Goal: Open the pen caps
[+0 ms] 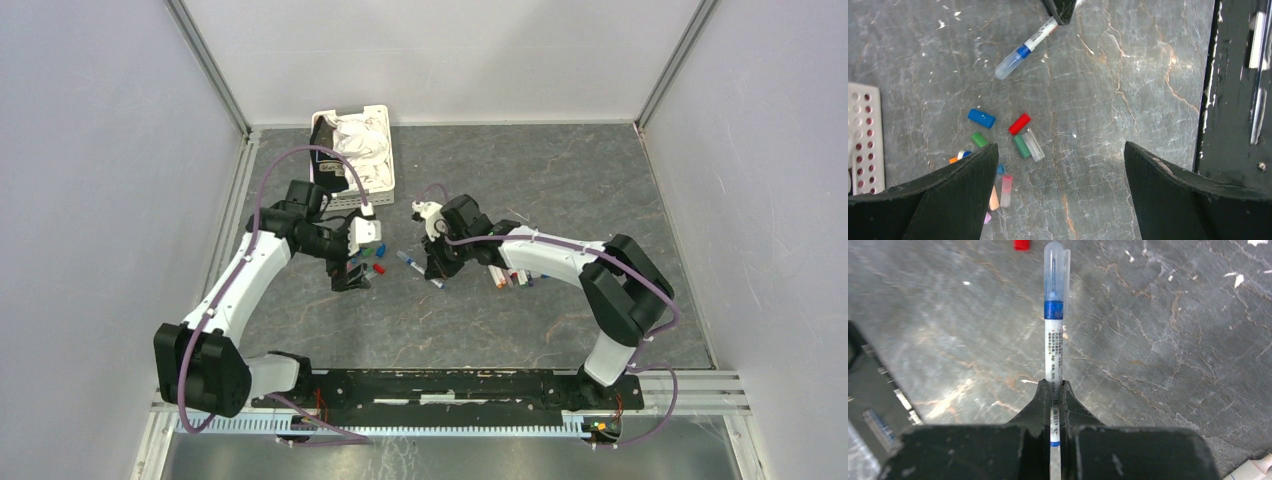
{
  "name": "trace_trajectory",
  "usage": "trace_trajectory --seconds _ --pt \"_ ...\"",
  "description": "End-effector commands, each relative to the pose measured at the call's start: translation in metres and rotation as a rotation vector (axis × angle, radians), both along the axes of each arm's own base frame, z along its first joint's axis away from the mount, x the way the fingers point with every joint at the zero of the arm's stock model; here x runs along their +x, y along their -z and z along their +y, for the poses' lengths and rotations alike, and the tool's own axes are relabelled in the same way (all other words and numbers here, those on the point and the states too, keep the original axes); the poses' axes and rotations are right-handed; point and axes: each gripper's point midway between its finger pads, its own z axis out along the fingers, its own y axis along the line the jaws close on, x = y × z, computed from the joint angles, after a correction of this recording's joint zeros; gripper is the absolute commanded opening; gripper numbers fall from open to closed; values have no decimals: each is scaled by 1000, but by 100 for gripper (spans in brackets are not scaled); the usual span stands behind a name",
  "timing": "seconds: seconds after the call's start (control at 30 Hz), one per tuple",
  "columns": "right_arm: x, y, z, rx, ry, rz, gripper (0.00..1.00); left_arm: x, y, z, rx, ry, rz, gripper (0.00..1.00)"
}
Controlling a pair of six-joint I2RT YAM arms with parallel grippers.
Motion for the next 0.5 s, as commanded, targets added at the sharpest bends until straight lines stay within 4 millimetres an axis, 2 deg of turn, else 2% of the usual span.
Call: trace_trajectory --seconds 0.0,0.17,0.3,0.47 --pt "-36 -49 21 186 -200 133 0 3 6 -7 46 113 -115 100" --pt "-60 -56 23 226 -310 251 0 -2 15 -15 100 222 -151 100" --pt "-66 -58 27 250 -336 297 0 -3 21 -23 121 272 -154 99" --pt "-64 -72 36 312 -346 323 0 -14 23 -35 119 323 -146 79"
